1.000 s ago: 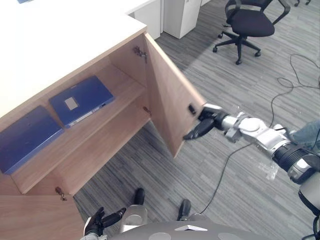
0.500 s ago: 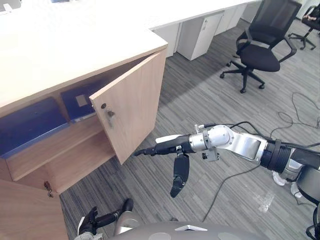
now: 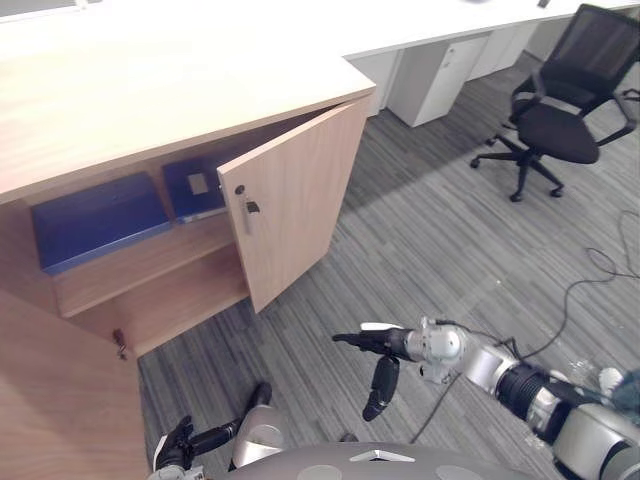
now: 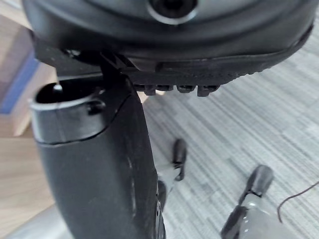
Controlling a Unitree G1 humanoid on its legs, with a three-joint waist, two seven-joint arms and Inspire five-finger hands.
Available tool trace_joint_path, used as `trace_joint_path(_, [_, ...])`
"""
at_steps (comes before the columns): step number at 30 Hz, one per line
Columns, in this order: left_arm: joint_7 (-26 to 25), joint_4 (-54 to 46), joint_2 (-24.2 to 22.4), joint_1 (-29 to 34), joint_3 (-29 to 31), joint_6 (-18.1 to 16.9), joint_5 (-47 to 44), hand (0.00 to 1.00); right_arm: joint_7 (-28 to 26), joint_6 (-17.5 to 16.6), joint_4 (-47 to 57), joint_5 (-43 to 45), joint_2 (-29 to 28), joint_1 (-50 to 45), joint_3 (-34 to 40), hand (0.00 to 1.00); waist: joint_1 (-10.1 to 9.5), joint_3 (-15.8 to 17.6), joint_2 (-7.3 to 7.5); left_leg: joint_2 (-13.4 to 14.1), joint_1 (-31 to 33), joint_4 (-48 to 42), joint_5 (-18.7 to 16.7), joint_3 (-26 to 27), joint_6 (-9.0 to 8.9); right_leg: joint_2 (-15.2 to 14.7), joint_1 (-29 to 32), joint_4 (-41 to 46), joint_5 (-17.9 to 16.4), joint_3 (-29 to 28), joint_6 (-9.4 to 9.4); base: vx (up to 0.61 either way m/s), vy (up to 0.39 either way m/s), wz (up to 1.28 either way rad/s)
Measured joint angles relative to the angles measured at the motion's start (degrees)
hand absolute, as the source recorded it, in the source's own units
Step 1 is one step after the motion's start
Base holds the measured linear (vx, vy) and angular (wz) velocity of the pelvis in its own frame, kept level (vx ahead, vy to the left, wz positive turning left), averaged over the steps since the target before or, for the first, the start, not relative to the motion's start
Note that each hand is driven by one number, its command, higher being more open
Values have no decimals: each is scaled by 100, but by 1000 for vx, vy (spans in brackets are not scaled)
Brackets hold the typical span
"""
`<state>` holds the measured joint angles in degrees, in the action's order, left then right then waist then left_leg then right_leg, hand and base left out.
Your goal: Walk over to the cabinet, pick up the folder, carry it to the office cabinet, place the folder inside the office cabinet, then close the office cabinet door
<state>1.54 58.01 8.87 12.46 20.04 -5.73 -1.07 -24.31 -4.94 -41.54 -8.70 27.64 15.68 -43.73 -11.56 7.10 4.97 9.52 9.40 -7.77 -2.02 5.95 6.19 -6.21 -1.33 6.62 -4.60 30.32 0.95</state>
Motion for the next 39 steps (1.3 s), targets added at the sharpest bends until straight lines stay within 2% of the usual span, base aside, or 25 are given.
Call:
trace_joint_path(1, [-16, -1, -14, -29, -17, 21, -54, 100, 163, -4, -358, -306, -175, -70, 301, 100, 63, 63, -44, 128, 111, -339, -88, 265, -131, -69, -28, 27, -17, 179, -20, 14, 95, 107])
trace_joint_path(2, [-25, 2, -36, -92, -65, 111, -81, 100, 525, 57, -1101, -814, -542, -212, 1060, 100, 121, 163, -190, 322, 377, -1123, -281, 721, -235, -122, -126, 59, -39, 470, -19, 21, 159, 111])
trace_joint_path(3, [-36, 2, -74, -88, -124, 116, -83, 100, 867, 150, -1728, -1167, -855, -373, 1833, 100, 174, 157, -269, 362, 519, -1623, -322, 967, -263, -199, -189, 93, -76, 725, 62, 23, 116, 116])
trace_joint_path(4, [-54, -1, -110, -73, -122, 116, -84, 100, 1019, 190, -1928, -1268, -973, -479, 2162, 100, 214, 128, -343, 396, 524, -1753, -295, 1095, -249, -219, -243, 150, -106, 886, 120, 67, 119, 147])
trace_joint_path(5, [-120, -2, -164, -101, -129, 120, -83, 100, 1330, 265, -2194, -1288, -1157, -738, 2773, 100, 333, 85, -475, 355, 531, -1591, -317, 1282, -370, -253, -364, 273, -218, 1275, 266, 67, 93, 145])
trace_joint_path(6, [-147, -14, -165, -123, -150, 111, -84, 100, 1461, 309, -2337, -1257, -1301, -825, 3078, 100, 363, 67, -491, 237, 506, -1453, -270, 1232, -404, -280, -398, 322, -274, 1444, 315, 65, 101, 181])
trace_joint_path(8, [-198, -110, -121, -151, -179, 108, -96, 100, 1731, 335, -2706, -959, -1844, -1089, 4037, 100, 385, 81, -215, -289, 503, -695, 221, 1020, -322, -498, -522, 218, -261, 2143, 336, 49, 81, 154])
trace_joint_path(9, [-212, -106, -138, -151, -183, 154, -101, 100, 1790, 338, -2764, -820, -1948, -1124, 4247, 100, 392, 73, -202, -370, 490, -511, 313, 1057, -280, -562, -553, 235, -236, 2346, 378, 36, 91, 138])
trace_joint_path(10, [-229, -94, -172, -152, -223, 228, -104, 100, 1908, 344, -2839, -600, -2125, -1206, 4596, 100, 406, 81, -190, -485, 433, -188, 367, 1208, -141, -640, -630, 251, -220, 2666, 405, 12, 95, 121])
trace_joint_path(11, [-250, -39, -203, -155, -199, 242, -122, 100, 1982, 353, -2872, -430, -2287, -1304, 4847, 100, 422, 86, -163, -418, 327, -117, 177, 1800, -82, -736, -768, 255, -195, 2952, 449, 34, 108, 146])
trace_joint_path(12, [-306, 15, -223, -113, -109, 271, -121, 100, 2000, 370, -2852, -210, -2365, -1380, 5229, 100, 484, 96, -150, -290, 195, -209, 35, 2449, -112, -841, -953, 302, -170, 3269, 492, 37, 74, 126])
trace_joint_path(13, [-305, 35, -223, -73, -110, 287, -115, 100, 2009, 382, -2847, -151, -2360, -1402, 5376, 100, 543, 88, -169, -275, 172, -229, 55, 2621, -129, -889, -1033, 372, -173, 3438, 504, 71, 86, 116])
trace_joint_path(14, [-298, 69, -227, -42, -113, 304, -101, 100, 2019, 395, -2832, -153, -2347, -1419, 5512, 100, 573, 49, -275, -349, 138, -182, 114, 2607, -179, -939, -1129, 435, -173, 3565, 504, 49, 79, 114])
trace_joint_path(15, [-266, 109, -291, -41, -147, 323, -73, 100, 2072, 428, -2833, -156, -2321, -1460, 5731, 100, 543, 36, -275, -703, -8, 172, 236, 2362, -151, -1082, -1231, 521, -175, 3725, 495, 50, 93, 99])
trace_joint_path(18, [-255, 187, -343, -43, -294, 324, -60, 100, 2075, 451, -2823, -68, -2365, -1455, 5966, 100, 557, 31, -280, -1198, -223, 903, 418, 2076, -107, -1259, -1267, 545, -135, 3694, 342, 36, 124, 74])
trace_joint_path(22, [-225, 304, -346, -6, -496, 336, -54, 100, 2127, 541, -2778, 289, -2450, -1460, 6215, 100, 582, 38, -303, -1523, -521, 1254, 469, 1905, -70, -1563, -1334, 862, -116, 3486, 313, 49, 128, 25])
trace_joint_path(26, [-227, 333, -332, -41, -670, 334, -20, 100, 2253, 553, -2657, 337, -2447, -1470, 6383, 100, 741, 9, -397, -1711, -764, 1249, 386, 1598, 50, -1920, -1407, 1596, -107, 3346, 333, 73, 2, 30])
trace_joint_path(27, [-233, 338, -329, -72, -740, 336, -3, 100, 2260, 556, -2625, 337, -2440, -1480, 6401, 100, 755, 15, -418, -1720, -798, 1233, 374, 1550, 67, -1995, -1383, 1751, -108, 3187, 345, 86, -40, 47])
trace_joint_path(28, [-241, 328, -326, -137, -901, 336, -3, 100, 2284, 551, -2583, 340, -2419, -1482, 6417, 100, 786, 11, -471, -1718, -794, 1160, 354, 1347, 96, -1992, -1258, 2012, -176, 2665, 317, 70, -71, 69])
trace_joint_path(29, [-267, 305, -298, -224, -1075, 325, -6, 100, 2296, 538, -2509, 344, -2406, -1481, 6452, 100, 865, 21, -526, -1716, -784, 1069, 352, 1072, 97, -1850, -1059, 2202, -394, 1899, 298, 52, -77, 90])
trace_joint_path(31, [-277, 222, -242, -354, -1309, 305, -12, 100, 2328, 513, -2498, 345, -2399, -1485, 6457, 100, 946, 28, -574, -1723, -763, 953, 329, 694, 123, -1549, -748, 2292, -685, 723, 319, 30, -80, 121])
trace_joint_path(34, [-272, -53, -222, -488, -1575, 160, -60, 100, 2324, 451, -2499, 407, -2424, -1516, 6477, 100, 1048, -9, -599, -1761, -581, 725, 351, -148, 90, -984, -299, 2196, -995, -774, 408, 38, -87, 152])
trace_joint_path(35, [-277, -61, -214, -587, -1680, 103, -59, 100, 2322, 447, -2507, 574, -2455, -1547, 6563, 100, 1086, -9, -578, -1819, -547, 689, 386, -516, 41, -755, -139, 2084, -1038, -1359, 478, 55, -111, 150])
trace_joint_path(37, [-255, -74, -163, -591, -1721, 47, -61, 100, 2339, 466, -2518, 747, -2523, -1548, 6693, 100, 1106, -25, -481, -1916, -553, 715, 439, -790, -34, -576, 3, 1925, -1036, -1931, 482, 56, -151, 130])
trace_joint_path(39, [-283, -8, -83, -502, -1646, 50, -61, 100, 2344, 457, -2527, 748, -2633, -1592, 6780, 100, 1100, -44, -256, -2109, -602, 738, 526, -1068, -139, -535, 104, 1369, -898, -2351, 525, 32, -162, 113])
